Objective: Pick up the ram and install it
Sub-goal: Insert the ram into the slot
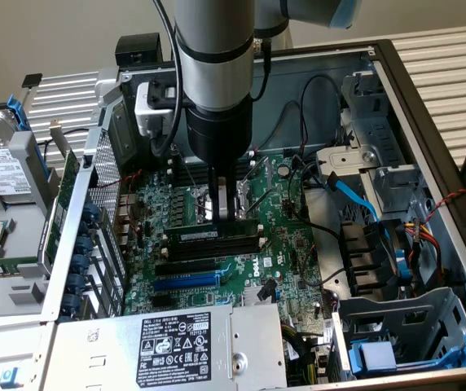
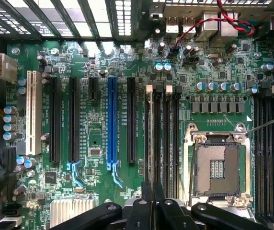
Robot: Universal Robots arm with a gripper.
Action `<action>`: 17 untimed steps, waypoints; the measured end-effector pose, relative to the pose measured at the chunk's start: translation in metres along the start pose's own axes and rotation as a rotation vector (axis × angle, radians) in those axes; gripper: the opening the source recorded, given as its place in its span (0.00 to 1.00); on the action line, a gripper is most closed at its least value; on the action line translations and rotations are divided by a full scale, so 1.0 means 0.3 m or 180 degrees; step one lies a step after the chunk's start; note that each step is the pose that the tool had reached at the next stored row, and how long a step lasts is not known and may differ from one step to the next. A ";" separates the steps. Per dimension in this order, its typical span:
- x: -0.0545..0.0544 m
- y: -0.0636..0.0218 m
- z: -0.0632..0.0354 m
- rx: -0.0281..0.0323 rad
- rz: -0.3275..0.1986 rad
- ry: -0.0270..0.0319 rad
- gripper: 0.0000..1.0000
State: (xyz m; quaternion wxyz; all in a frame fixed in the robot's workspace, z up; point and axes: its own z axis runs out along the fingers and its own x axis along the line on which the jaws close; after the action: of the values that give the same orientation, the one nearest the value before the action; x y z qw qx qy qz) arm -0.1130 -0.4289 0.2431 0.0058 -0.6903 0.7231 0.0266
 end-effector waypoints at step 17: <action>-0.002 0.001 0.016 0.0000 0.0001 0.0000 0.12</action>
State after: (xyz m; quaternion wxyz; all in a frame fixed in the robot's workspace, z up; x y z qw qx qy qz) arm -0.1134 -0.4281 0.2383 0.0058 -0.6902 0.7231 0.0266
